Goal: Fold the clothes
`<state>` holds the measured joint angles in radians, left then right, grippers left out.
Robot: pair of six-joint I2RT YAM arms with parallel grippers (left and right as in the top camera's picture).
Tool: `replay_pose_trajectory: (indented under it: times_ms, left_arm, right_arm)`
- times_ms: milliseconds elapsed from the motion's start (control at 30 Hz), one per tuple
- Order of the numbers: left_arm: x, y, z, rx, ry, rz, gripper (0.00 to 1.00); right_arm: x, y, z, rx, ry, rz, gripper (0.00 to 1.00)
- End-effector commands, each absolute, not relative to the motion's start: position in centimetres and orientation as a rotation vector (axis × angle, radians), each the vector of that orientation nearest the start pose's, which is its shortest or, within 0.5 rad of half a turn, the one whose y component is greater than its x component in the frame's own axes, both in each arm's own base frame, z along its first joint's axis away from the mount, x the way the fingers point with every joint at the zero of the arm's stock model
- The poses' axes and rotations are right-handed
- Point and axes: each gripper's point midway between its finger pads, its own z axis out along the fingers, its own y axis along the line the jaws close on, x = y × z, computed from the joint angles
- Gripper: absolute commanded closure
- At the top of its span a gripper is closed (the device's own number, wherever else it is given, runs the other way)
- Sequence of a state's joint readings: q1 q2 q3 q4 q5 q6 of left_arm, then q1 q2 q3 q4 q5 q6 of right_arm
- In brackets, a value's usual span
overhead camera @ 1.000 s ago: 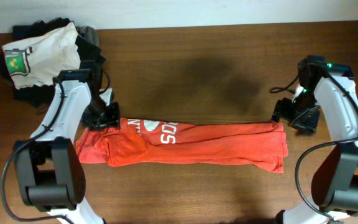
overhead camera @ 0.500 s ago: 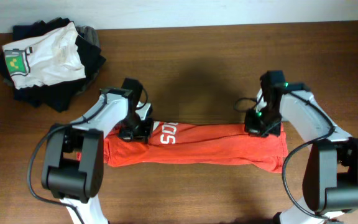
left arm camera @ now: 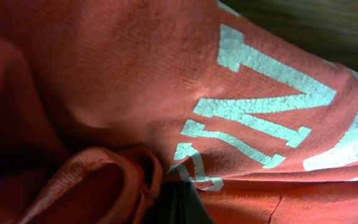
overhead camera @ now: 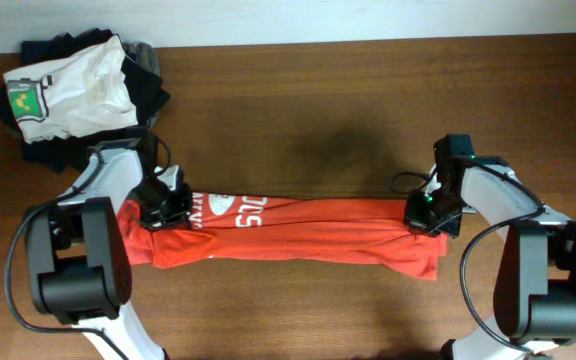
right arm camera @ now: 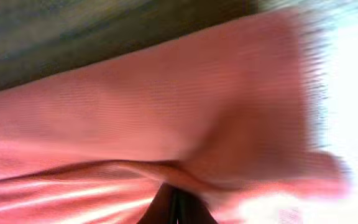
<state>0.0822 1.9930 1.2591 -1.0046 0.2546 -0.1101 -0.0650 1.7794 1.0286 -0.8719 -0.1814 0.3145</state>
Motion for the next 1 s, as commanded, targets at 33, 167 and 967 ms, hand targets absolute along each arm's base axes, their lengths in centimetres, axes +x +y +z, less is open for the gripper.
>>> replay_pose_trajectory:
  times_ms: [33, 167, 967]
  left_arm:
    - [29.6, 4.0, -0.4, -0.492, 3.285, -0.112, 0.99]
    - [31.1, 5.0, 4.2, -0.515, 3.118, -0.090, 0.99]
    - [29.2, 3.3, 14.0, -0.494, 2.879, -0.169, 0.01]
  right_arm:
    - [31.2, -0.4, 4.5, 0.598, 3.093, 0.187, 0.96]
    - [33.2, -0.8, 10.0, 0.539, 3.067, 0.180, 0.96]
    - [26.5, 5.4, 0.3, 0.449, 3.053, 0.921, 0.02]
